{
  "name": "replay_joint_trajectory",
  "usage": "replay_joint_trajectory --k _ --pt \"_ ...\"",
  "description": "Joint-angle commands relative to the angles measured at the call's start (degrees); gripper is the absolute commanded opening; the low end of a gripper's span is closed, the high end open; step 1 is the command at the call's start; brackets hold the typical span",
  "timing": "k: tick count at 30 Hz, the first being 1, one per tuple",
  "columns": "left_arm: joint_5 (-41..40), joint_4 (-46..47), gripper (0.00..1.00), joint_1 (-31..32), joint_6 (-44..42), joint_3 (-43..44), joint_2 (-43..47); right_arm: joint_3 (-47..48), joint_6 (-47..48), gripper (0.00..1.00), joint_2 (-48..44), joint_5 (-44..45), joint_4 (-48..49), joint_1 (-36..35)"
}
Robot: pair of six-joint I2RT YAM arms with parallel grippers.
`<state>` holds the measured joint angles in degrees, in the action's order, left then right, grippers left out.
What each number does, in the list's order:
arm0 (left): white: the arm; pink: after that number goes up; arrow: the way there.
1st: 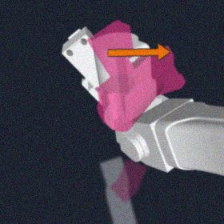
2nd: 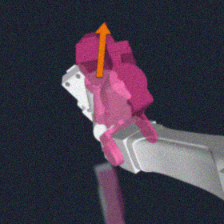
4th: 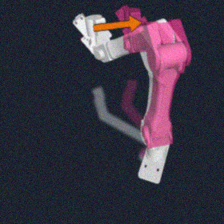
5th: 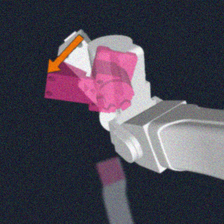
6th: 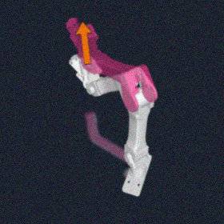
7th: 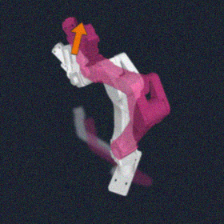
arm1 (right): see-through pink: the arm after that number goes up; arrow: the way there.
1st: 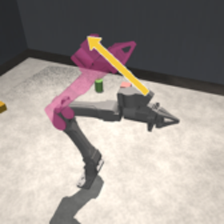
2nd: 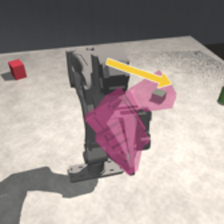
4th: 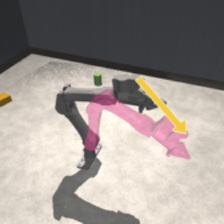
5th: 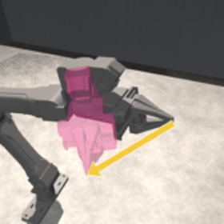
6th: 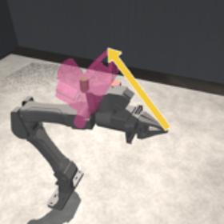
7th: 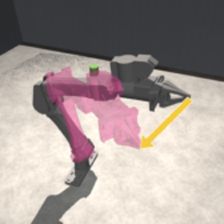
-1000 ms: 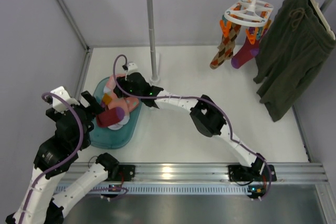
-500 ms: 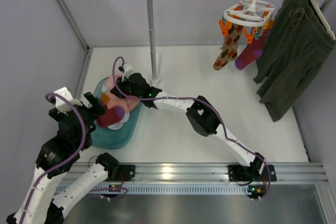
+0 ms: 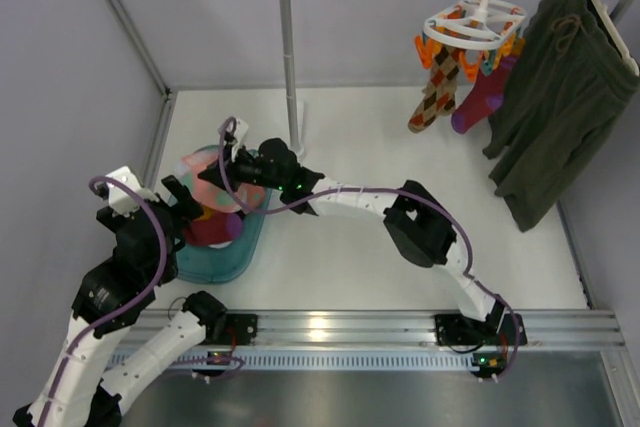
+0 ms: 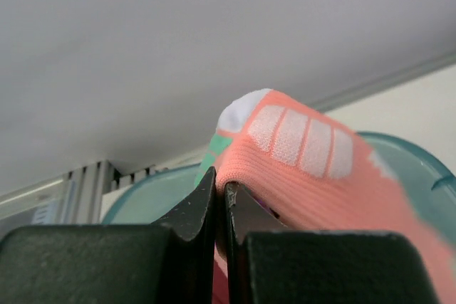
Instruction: Remove the socks clipped to the hanger
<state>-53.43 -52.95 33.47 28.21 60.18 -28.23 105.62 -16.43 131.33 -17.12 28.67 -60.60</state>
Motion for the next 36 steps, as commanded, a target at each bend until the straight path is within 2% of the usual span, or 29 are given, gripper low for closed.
replay_joint_trajectory --k 1,5,9,11,12,15,20,21,22,23,24,25,26,27,28,30,31,32,33,36 --pt "0.1 2.4 0.99 0.2 0.8 0.3 0.5 -5.5 2.0 0.0 -7.3 -2.6 9.9 -1.5" --pt "0.6 2.4 0.99 0.2 0.7 1.4 0.4 -10.7 0.6 0.0 -8.4 -2.5 13.7 -3.9" --pt "3.0 2.3 0.99 0.2 0.0 2.7 -1.5 -11.8 -3.5 0.03 -4.2 -2.1 16.6 -4.8" --pt "4.8 2.2 0.98 0.3 -0.3 3.3 -2.2 -11.2 -5.0 0.16 -2.8 -2.2 16.4 -4.3" --pt "5.3 2.1 0.99 0.3 -0.3 3.4 -2.4 -11.2 -4.9 0.39 -2.5 -2.0 15.6 -4.0" --pt "7.6 2.1 0.99 0.2 -0.4 4.8 -2.5 -13.9 -2.9 0.65 -5.5 1.1 13.7 -3.7" --pt "14.6 4.0 0.99 0.3 -1.6 7.0 -2.9 -22.4 -0.5 0.78 -18.3 5.3 12.5 -1.9" --pt "17.9 4.9 0.99 0.2 -1.9 6.7 -3.1 -25.6 -0.6 0.83 -20.5 5.5 12.2 -1.3" --pt "20.2 7.2 0.99 0.2 -2.5 6.4 -3.2 -27.3 -0.7 0.93 -22.7 6.0 11.2 -0.1" --pt "22.0 8.5 0.98 0.2 -2.6 6.0 -3.3 -28.8 -0.5 0.99 -27.3 6.8 9.4 0.6" --pt "24.0 9.6 0.99 0.2 -2.7 5.7 -3.8 -30.3 -0.1 0.99 -29.8 8.0 7.6 1.4" --pt "29.4 12.8 0.99 0.2 -3.2 4.9 -3.9 -33.7 0.4 0.99 -32.2 9.3 5.6 2.6" --pt "32.2 14.5 0.99 0.2 -3.3 4.5 -4.5 -35.7 1.2 0.99 -37.8 13.1 1.3 3.2" --pt "35.7 16.7 0.98 0.3 -3.3 3.8 -5.1 -40.8 1.2 0.99 -40.9 15.4 -0.4 3.8" --pt "42.2 21.5 0.99 0.2 -3.2 2.1 -5.4 -43.5 1.0 0.99 -44.1 20.8 -2.5 5.1" --pt "49.4 27.7 0.99 0.2 -2.5 -0.1 -7.8 -51.3 -2.5 0.99 -54.2 26.6 -9.3 6.8" --pt "56.0 30.7 0.99 0.2 -1.0 -2.4 -8.8 -53.7 -3.2 0.99 -57.6 28.3 -11.8 8.9" --pt "58.8 37.3 0.99 0.2 -0.4 -3.5 -10.3 -55.9 -5.2 0.99 -64.5 32.2 -14.5 10.0" --pt "61.2 40.3 0.99 0.2 0.4 -4.3 -11.7 -59.7 -6.3 0.99 -68.0 34.0 -20.8 11.2" --pt "68.1 52.3 0.99 0.3 3.0 -6.8 -18.4 -65.9 -8.3 0.99 -81.6 38.5 -30.7 16.8"
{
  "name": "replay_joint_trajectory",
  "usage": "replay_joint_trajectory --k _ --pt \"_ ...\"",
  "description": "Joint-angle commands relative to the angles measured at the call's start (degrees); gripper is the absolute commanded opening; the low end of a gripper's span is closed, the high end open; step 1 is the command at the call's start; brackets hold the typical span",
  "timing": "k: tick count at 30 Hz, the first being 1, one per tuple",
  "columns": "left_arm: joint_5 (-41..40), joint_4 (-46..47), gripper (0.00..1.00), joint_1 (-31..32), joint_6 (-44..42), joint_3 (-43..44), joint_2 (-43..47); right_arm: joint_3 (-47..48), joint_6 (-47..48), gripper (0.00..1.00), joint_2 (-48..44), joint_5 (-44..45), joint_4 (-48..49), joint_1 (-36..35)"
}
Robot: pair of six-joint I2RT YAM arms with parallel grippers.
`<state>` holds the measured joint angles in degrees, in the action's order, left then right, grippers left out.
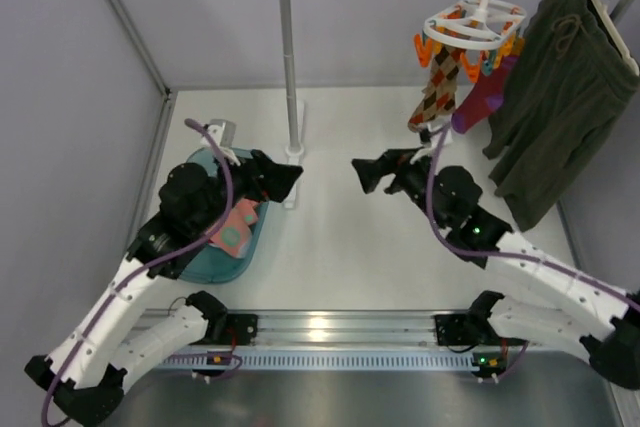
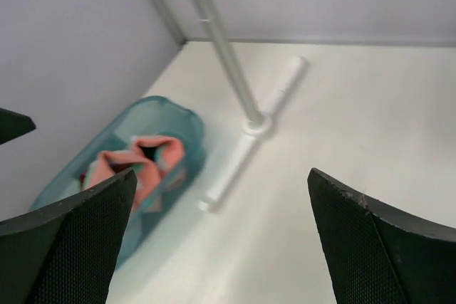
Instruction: Remove the socks clipped to the hanger
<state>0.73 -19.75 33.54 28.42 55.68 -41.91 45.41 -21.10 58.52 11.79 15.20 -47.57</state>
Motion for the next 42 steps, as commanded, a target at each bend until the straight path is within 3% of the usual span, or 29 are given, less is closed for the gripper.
replay_joint_trajectory --k 1,4,7,8,9,10,13,17,20,22,28,38,40,41,42 --pt "14.8 22.7 0.99 0.4 3.7 -2.9 -8.2 -6.5 -3.8 0.99 -11.8 11.3 -20.2 5.0" --pt "15.4 28.4 0.99 1.3 5.0 -1.6 -15.8 -6.2 -3.8 0.99 -19.4 15.0 -28.2 12.1" --pt "13.4 28.3 0.99 3.9 4.1 2.5 -20.5 -2.9 -2.1 0.99 -17.1 3.3 -31.2 25.0" --pt "12.6 28.3 0.99 4.7 3.7 3.2 -22.4 -2.3 -2.5 0.99 -13.2 -6.9 -30.0 29.0" --pt "11.7 28.3 0.99 6.3 3.4 4.3 -22.9 -2.3 -3.1 0.99 -11.3 -11.5 -28.4 37.2" --pt "11.7 28.1 0.98 6.9 3.5 4.4 -23.4 -2.3 -4.0 0.99 -9.2 -18.6 -26.5 40.8" --pt "10.5 25.4 0.99 7.7 3.7 4.3 -22.9 -1.0 -3.0 1.0 -2.9 -18.7 -20.4 47.0" --pt "7.0 17.7 0.99 7.8 0.9 3.2 -21.0 0.2 0.1 0.97 5.7 -16.2 -5.9 47.0" --pt "4.8 14.7 0.99 7.8 -0.6 0.8 -18.5 1.1 0.2 0.93 11.3 -12.6 -1.1 49.0" --pt "4.5 13.5 0.99 7.8 -1.2 -0.3 -16.5 1.0 0.4 0.87 14.1 -12.6 4.8 50.1" --pt "6.2 11.0 0.99 7.8 -2.8 -2.0 -11.9 2.8 3.8 0.85 23.8 -9.2 17.2 50.7" --pt "9.0 10.9 0.99 7.9 -2.6 -2.7 -10.0 9.5 2.3 0.81 39.1 -19.0 34.8 55.4" --pt "8.9 10.9 0.98 7.9 -2.8 -2.6 -10.1 10.3 1.7 0.71 41.7 -21.5 37.6 56.0" --pt "8.9 10.9 0.99 8.0 -2.8 -2.5 -10.1 10.2 1.2 0.62 42.2 -22.9 39.9 56.3" --pt "8.9 10.9 0.99 8.2 -2.9 -2.3 -9.9 10.0 0.7 0.45 42.3 -23.9 43.2 56.6"
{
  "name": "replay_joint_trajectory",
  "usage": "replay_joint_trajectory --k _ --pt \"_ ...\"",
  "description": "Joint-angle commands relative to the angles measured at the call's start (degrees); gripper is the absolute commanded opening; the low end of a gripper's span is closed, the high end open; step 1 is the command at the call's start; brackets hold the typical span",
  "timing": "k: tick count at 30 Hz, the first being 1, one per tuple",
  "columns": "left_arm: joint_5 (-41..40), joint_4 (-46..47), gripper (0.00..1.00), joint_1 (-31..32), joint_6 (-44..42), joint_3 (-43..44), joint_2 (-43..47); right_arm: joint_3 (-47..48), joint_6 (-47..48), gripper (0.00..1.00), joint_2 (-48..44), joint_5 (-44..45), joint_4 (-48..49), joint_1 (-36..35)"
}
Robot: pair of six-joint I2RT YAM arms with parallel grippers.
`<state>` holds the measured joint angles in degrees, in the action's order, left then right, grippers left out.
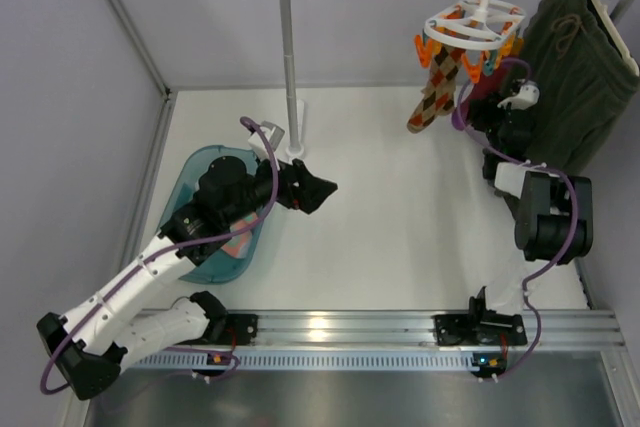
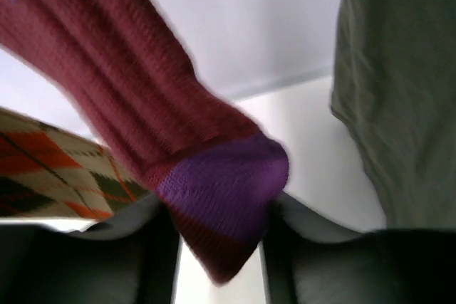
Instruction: Remove the socks clipped to the hanger
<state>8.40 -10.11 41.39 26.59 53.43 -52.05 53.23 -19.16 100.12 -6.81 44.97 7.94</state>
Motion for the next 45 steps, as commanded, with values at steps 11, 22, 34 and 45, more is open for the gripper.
replay_joint_trajectory --k 11,22,34,45 --pt "5.6 1.1 0.99 1.9 -0.3 7.6 1.1 -15.1 -5.7 0.0 -16.0 -7.5 28.0 0.9" --pt "-3.4 -0.3 0.98 13.9 -0.7 21.9 -8.6 -31.8 -2.1 0.0 -47.2 -2.3 14.7 -5.1" --pt "-38.4 -12.6 0.99 31.3 -7.0 41.6 -25.6 -27.9 11.8 0.0 -61.8 14.8 -16.4 -30.3" --pt "-53.1 -24.2 0.99 31.9 -10.2 59.3 -33.4 -15.5 23.8 0.0 -45.6 31.8 -21.2 -46.4"
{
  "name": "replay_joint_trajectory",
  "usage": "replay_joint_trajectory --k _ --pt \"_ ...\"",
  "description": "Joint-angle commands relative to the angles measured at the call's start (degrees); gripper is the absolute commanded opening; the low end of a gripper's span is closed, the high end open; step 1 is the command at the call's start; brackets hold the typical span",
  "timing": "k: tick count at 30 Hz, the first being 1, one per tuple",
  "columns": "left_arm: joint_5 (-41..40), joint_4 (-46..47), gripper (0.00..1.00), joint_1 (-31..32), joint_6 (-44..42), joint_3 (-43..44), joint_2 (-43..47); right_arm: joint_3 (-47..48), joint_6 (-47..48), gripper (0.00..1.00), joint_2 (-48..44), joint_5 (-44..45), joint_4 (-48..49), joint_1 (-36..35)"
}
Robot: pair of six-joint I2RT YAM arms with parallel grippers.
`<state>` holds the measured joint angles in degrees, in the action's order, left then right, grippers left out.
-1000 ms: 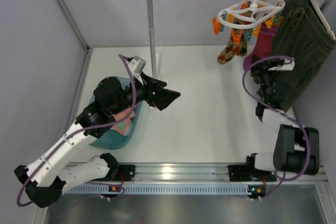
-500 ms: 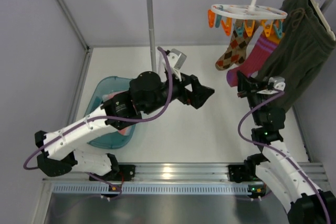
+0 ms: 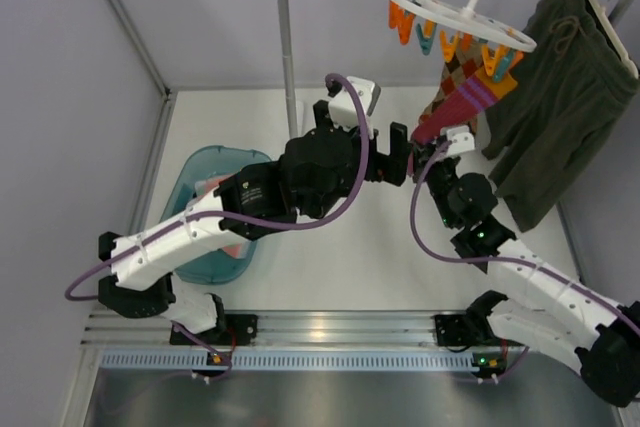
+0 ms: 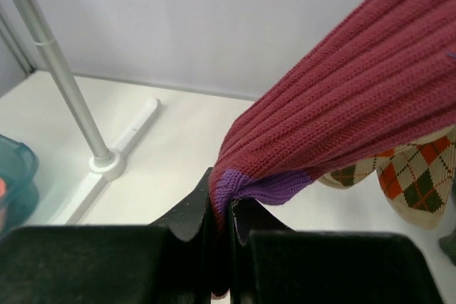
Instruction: Remove the socks clipped to the hanger
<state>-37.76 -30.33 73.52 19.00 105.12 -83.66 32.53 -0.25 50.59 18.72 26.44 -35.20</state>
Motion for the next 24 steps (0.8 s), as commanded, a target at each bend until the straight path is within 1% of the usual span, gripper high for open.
replay_joint_trajectory --k 1,2,3,4,5,7,9,12,14,18,19,21,22,23,24 --pt "-7.5 -6.6 0.99 -0.6 -3.2 9.6 -2.5 6.1 6.0 0.0 5.4 7.4 -2.5 -5.6" --pt "-8.0 -7.5 0.99 -1.1 -3.4 10.8 -3.6 7.0 8.2 0.0 8.4 10.9 -2.2 -7.0" --pt "-8.1 -8.1 0.99 -2.6 -3.5 12.5 -4.0 9.1 9.6 0.0 9.8 12.6 -2.0 -8.6" --pt "-7.9 -9.6 0.99 -3.5 -3.3 13.2 -4.3 10.1 11.7 0.0 11.3 14.0 -1.8 -11.6" --pt "-7.7 -10.1 0.99 -4.8 -3.2 13.7 -4.5 11.0 12.4 0.0 13.9 15.5 -1.5 -12.9" --pt "-8.2 -10.1 0.99 -7.0 -5.0 14.7 -4.5 13.3 14.2 0.0 16.1 16.5 -1.1 -15.3" --pt "-10.0 -10.1 0.99 -8.0 -6.8 15.6 -4.2 15.4 15.1 0.0 19.0 17.3 -0.8 -16.4" --pt "-8.7 -10.0 0.99 -9.4 -9.0 17.3 -4.0 18.1 18.1 0.0 22.8 19.8 0.2 -18.8" --pt "-9.6 -10.0 0.99 -9.5 -10.5 18.0 -3.9 19.0 20.1 0.0 24.9 22.2 1.2 -21.0" --pt "-12.1 -9.9 0.99 -11.6 -12.2 16.1 -2.9 18.3 19.3 0.0 24.4 21.9 2.6 -21.6" --pt "-11.5 -9.8 0.99 -12.2 -12.2 15.6 -2.5 18.1 19.1 0.0 24.1 21.8 2.9 -21.7" --pt "-6.6 -9.8 0.99 -12.5 -11.5 14.7 -1.3 17.5 18.9 0.0 23.9 21.8 3.3 -21.6" --pt "-3.4 -9.7 0.99 -12.5 -11.2 14.7 -1.2 17.4 18.5 0.0 23.9 21.9 3.7 -21.6" --pt "2.6 -9.5 0.99 -12.5 -10.9 14.5 -1.0 17.2 17.7 0.0 23.8 21.4 3.9 -21.4" --pt "5.7 -9.5 0.98 -12.5 -10.7 14.6 -1.1 16.7 16.6 0.0 23.4 20.7 3.7 -21.0"
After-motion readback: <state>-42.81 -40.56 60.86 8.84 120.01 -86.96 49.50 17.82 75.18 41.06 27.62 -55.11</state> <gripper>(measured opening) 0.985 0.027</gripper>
